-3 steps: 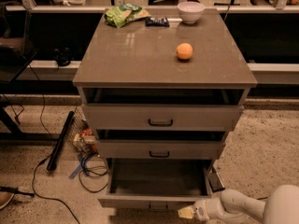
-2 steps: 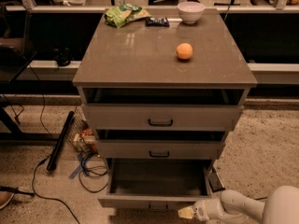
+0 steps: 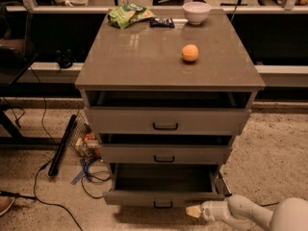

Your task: Close bottom drawer

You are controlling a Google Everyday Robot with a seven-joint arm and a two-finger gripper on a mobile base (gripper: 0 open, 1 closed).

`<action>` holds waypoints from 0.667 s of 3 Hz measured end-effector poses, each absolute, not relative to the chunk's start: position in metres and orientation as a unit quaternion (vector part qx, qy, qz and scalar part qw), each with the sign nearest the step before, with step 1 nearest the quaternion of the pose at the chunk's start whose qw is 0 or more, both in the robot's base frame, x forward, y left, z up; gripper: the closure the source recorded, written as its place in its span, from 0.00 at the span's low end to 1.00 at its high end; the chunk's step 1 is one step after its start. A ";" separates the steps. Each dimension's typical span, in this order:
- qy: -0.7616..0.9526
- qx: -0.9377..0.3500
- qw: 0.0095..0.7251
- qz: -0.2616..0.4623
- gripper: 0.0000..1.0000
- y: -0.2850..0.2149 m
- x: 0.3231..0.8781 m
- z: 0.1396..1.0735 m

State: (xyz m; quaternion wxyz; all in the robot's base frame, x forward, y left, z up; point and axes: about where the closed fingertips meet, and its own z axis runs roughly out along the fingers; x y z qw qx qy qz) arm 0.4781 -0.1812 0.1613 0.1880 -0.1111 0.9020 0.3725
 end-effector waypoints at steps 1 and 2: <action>0.902 -0.111 0.188 0.373 1.00 -0.181 0.478 0.161; 0.902 -0.107 0.193 0.370 1.00 -0.182 0.482 0.158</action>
Offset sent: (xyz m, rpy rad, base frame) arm 0.0102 -0.0068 -0.0049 -0.0082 -0.0219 -0.0347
